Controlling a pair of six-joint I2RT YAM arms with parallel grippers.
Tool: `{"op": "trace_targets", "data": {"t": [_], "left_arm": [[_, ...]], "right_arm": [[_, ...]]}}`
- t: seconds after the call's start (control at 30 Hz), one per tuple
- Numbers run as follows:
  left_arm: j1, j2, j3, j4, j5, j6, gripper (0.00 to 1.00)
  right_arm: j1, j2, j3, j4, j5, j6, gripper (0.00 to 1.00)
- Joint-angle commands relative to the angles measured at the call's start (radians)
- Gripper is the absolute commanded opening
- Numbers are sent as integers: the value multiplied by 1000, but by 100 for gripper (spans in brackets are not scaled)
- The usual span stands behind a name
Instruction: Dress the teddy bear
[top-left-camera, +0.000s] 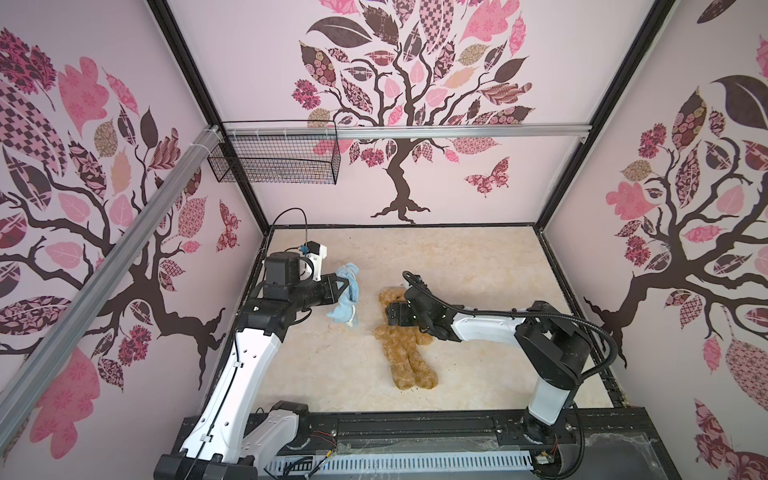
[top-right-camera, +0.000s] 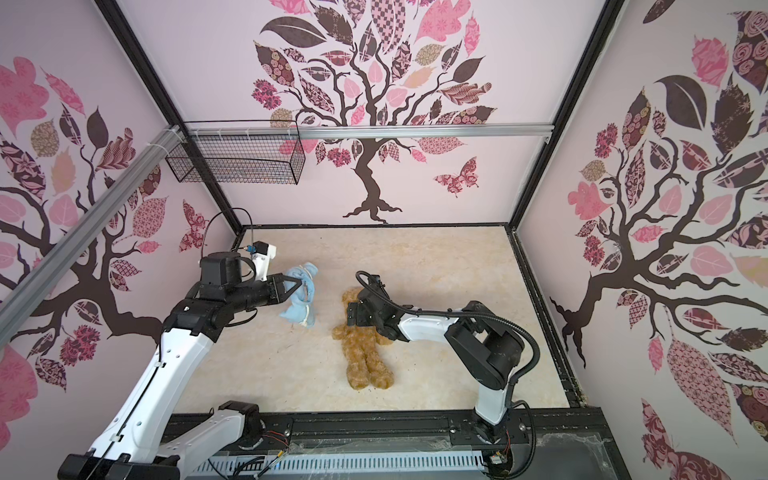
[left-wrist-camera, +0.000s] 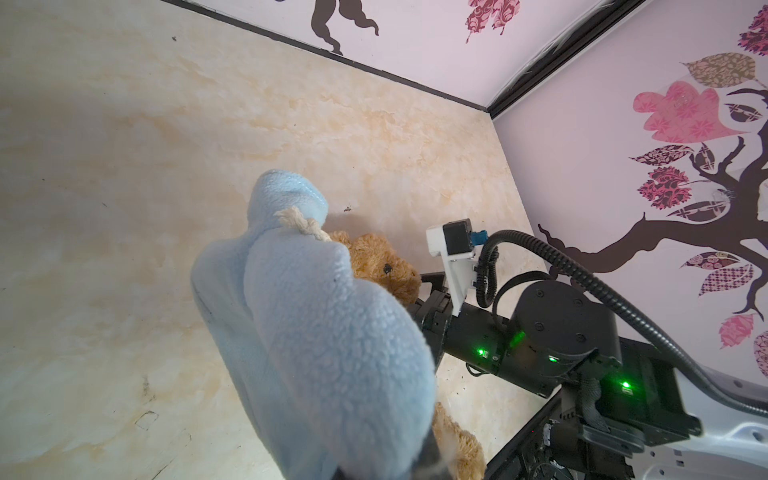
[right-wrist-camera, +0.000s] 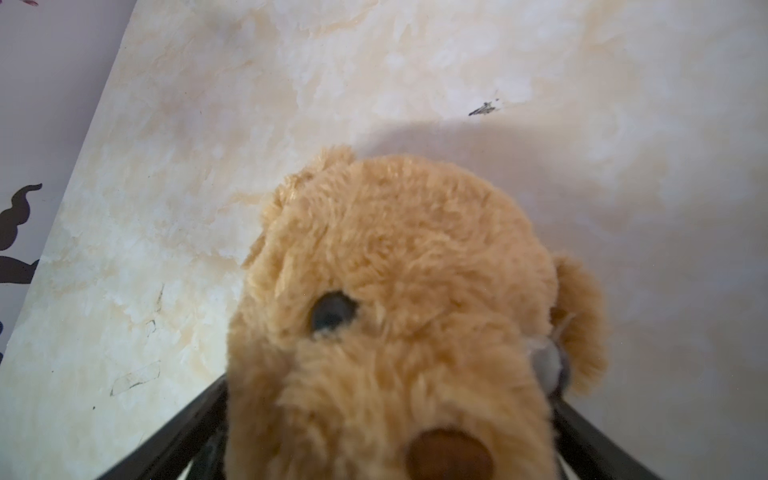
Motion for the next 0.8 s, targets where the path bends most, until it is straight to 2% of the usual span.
{"op": "trace_targets", "data": {"t": [0.0, 0.07, 0.13, 0.2, 0.27, 0.4, 0.57, 0.67, 0.77], "left_arm": [[4, -4, -40, 32, 6, -6, 0], [4, 3, -46, 34, 10, -8, 0], [2, 10, -51, 28, 19, -10, 0], [2, 14, -52, 23, 55, -17, 0], [0, 19, -55, 33, 112, -35, 0], [-60, 52, -70, 100, 242, -97, 0], [-227, 197, -112, 324, 430, -265, 0], [-254, 319, -106, 351, 438, -271, 0], [-253, 444, -66, 285, 382, -205, 0]], "right_arm": [[-16, 86, 59, 37, -1, 23, 99], [-36, 116, 75, 41, -21, 8, 91], [-68, 111, 46, 80, -83, -21, 69], [-100, 69, -15, 123, -131, -40, 52], [-140, -11, -102, 150, -179, -65, 45], [-219, -219, -268, 115, -225, -130, 42], [-378, -478, -415, 3, -243, -146, 42], [-457, -575, -455, -32, -237, -141, 42], [-466, -605, -443, -58, -243, -159, 41]]}}
